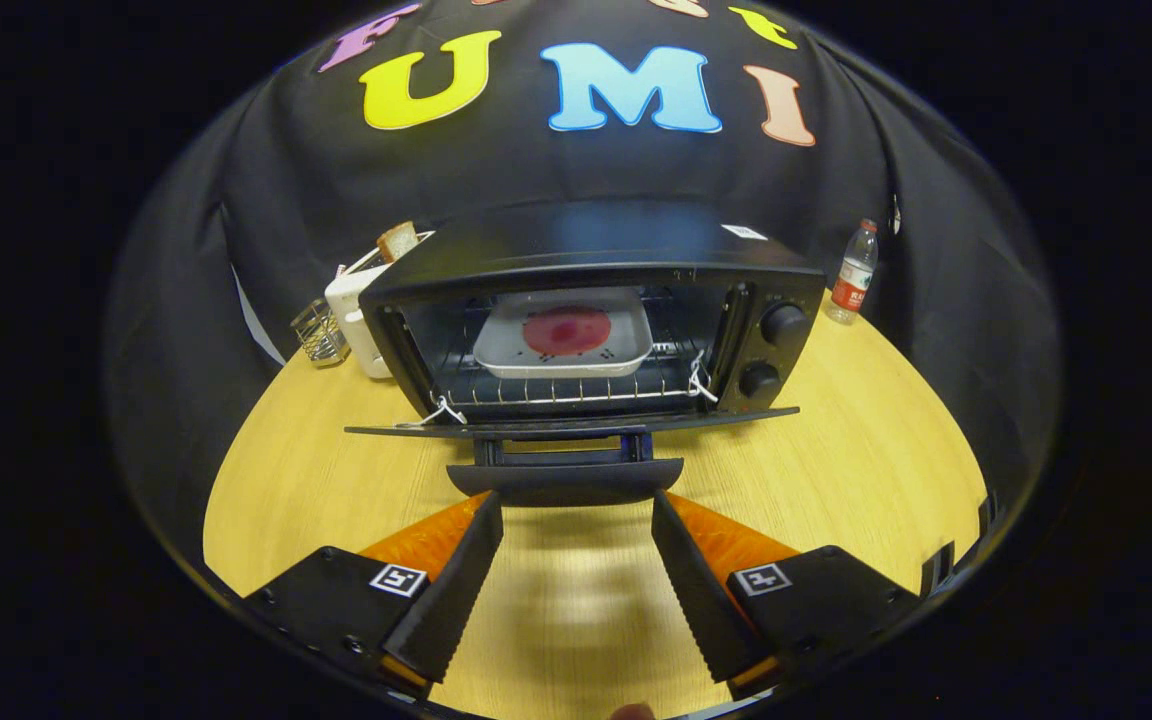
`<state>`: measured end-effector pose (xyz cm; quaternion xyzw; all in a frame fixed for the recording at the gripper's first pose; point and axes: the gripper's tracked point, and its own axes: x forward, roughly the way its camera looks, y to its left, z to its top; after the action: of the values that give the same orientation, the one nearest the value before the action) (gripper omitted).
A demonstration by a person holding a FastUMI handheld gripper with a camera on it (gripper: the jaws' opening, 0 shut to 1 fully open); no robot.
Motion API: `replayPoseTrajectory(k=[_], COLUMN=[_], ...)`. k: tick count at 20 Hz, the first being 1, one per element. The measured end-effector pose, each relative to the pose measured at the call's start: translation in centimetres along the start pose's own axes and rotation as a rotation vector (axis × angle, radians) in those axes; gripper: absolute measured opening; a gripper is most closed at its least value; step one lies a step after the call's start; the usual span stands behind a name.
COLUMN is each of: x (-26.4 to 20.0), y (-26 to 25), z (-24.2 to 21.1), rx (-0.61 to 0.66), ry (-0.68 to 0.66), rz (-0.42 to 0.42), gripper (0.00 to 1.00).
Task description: Open the toaster oven, put the food inside, and close the toaster oven door.
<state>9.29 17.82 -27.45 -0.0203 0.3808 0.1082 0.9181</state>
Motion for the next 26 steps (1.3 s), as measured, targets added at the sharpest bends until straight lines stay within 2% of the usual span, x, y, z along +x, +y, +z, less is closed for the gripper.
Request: replayPoseTrajectory(k=[5, 10, 22, 26], x=[-0.9, -4.2, -18.0, -22.2], y=[-0.6, -1.4, -4.0, -5.2], z=[3.5, 7.1, 11.1, 10.4], rx=[-0.028, -0.014, -0.019, -0.007], ry=[-0.105, -0.271, -0.616, -0.663], rz=[-0.019, -0.025, -0.04, -0.047], gripper=[0.96, 0.96, 0.95, 0.95])
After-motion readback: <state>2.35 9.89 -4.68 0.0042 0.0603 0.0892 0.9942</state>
